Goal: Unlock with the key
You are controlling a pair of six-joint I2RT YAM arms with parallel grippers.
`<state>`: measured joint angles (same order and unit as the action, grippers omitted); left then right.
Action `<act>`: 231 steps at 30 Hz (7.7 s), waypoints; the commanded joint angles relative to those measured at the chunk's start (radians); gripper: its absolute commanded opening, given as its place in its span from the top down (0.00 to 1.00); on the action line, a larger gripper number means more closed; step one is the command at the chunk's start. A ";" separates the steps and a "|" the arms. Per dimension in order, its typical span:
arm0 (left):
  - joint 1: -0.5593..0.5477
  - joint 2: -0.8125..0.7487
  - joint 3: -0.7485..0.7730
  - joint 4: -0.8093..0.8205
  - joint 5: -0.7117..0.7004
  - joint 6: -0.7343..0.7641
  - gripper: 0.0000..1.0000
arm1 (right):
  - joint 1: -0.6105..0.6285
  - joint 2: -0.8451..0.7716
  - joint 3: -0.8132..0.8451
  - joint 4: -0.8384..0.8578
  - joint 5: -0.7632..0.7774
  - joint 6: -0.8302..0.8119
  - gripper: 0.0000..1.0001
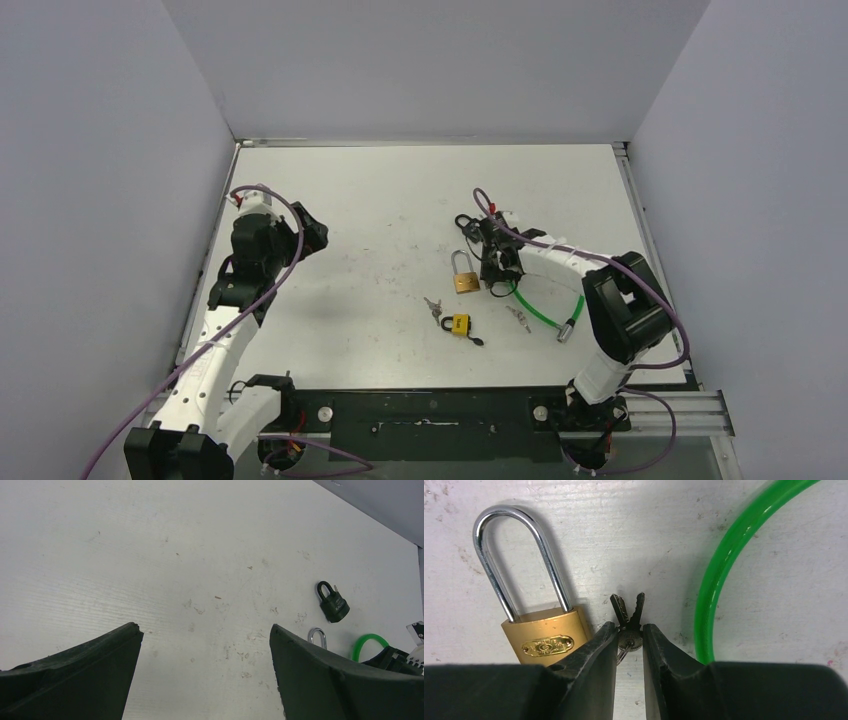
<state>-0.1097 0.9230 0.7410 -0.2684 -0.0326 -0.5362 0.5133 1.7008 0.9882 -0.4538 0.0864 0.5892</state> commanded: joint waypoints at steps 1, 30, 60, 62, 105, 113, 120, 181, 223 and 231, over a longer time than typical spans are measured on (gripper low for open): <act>-0.005 -0.018 0.002 0.035 0.014 -0.001 0.03 | 0.012 -0.101 -0.020 0.086 0.045 -0.025 0.93; -0.313 0.368 -0.097 0.657 0.444 -0.446 0.19 | 0.262 -0.243 -0.066 0.479 -0.301 -0.396 0.87; -0.409 0.457 -0.107 0.756 0.471 -0.486 0.91 | 0.280 -0.271 -0.072 0.539 -0.431 -0.433 0.83; -0.409 0.461 -0.087 0.722 0.475 -0.454 0.91 | 0.280 -0.273 -0.072 0.535 -0.445 -0.443 0.82; -0.392 0.199 0.039 0.779 0.706 -0.418 1.00 | 0.064 -0.485 -0.244 1.079 -0.907 0.103 0.82; -0.392 0.185 0.024 0.831 0.696 -0.451 1.00 | 0.065 -0.465 -0.224 1.094 -0.927 0.127 0.71; -0.393 0.176 0.018 0.840 0.690 -0.455 1.00 | 0.064 -0.455 -0.220 1.123 -0.927 0.160 0.98; -0.392 0.185 -0.020 0.677 0.671 -0.219 0.63 | 0.056 -0.331 -0.187 1.098 -1.006 0.203 1.00; -0.392 0.114 -0.047 0.857 0.545 -0.363 1.00 | 0.080 -0.324 -0.231 1.385 -0.995 0.367 0.71; -0.392 0.106 -0.056 0.871 0.535 -0.384 1.00 | 0.083 -0.317 -0.253 1.454 -0.979 0.414 0.95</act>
<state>-0.5014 1.0534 0.6872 0.5282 0.5232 -0.9039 0.5907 1.3869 0.7288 0.8833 -0.8970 0.9829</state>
